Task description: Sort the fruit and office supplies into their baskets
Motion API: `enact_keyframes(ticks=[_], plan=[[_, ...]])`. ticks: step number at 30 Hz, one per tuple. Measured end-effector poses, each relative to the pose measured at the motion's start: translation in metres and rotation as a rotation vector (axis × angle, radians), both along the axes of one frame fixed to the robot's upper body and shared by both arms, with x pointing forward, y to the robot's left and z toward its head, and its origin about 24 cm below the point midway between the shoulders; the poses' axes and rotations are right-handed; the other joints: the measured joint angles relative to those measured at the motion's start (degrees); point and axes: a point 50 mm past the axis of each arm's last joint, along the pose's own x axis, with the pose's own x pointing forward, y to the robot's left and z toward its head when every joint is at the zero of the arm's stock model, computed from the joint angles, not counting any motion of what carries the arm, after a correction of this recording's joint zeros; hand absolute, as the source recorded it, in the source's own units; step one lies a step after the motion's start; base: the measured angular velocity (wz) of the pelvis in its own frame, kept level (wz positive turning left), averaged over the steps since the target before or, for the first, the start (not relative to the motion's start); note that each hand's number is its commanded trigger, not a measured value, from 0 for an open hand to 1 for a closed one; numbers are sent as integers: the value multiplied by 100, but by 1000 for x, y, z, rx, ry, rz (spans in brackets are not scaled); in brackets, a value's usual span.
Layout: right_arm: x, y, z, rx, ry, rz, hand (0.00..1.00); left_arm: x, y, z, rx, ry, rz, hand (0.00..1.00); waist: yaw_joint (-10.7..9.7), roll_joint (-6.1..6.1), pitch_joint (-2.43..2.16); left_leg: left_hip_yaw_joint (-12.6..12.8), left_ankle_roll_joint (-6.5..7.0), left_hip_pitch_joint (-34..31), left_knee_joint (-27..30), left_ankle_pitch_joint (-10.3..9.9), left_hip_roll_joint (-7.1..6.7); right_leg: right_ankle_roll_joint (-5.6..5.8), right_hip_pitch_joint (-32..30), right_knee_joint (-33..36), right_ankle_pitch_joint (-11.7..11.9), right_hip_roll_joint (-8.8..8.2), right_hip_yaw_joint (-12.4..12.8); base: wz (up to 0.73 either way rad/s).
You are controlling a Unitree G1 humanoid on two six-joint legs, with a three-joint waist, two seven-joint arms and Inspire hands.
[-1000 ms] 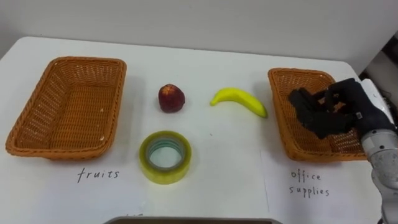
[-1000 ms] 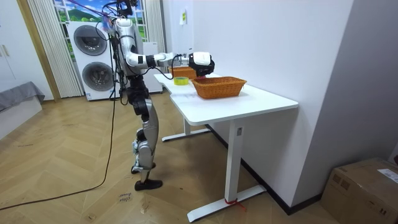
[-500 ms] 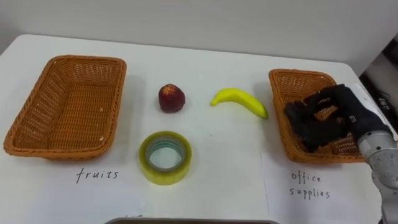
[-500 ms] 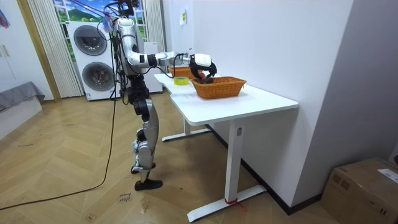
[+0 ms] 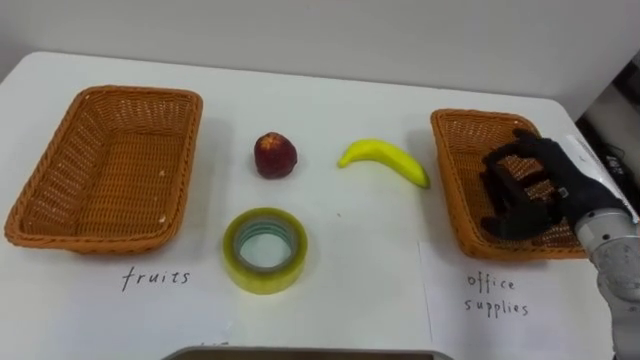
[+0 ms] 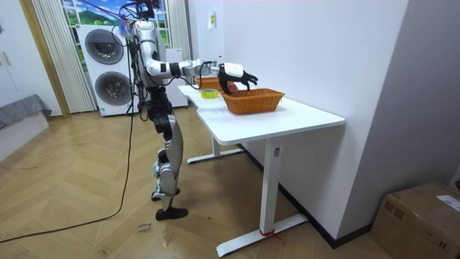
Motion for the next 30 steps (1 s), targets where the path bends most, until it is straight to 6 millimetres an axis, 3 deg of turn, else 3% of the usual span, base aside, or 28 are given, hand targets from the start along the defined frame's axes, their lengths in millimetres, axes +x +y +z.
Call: enact_keyframes(ticks=[20, 30], plan=[[1, 1, 2, 5, -5, 9, 0, -1, 0, 0, -2, 6, 1, 0, 30, -13, 12, -23, 0, 1, -4, 0, 0, -1, -7, 16, 1, 13, 61, 0], [9, 9, 27, 18, -140, 23, 0, 2, 0, 0, 1, -6, -2, 0, 29, -11, 12, 17, 0, 7, -4, 1, 5, -2, -13, 10, 3, 20, 94, 0]])
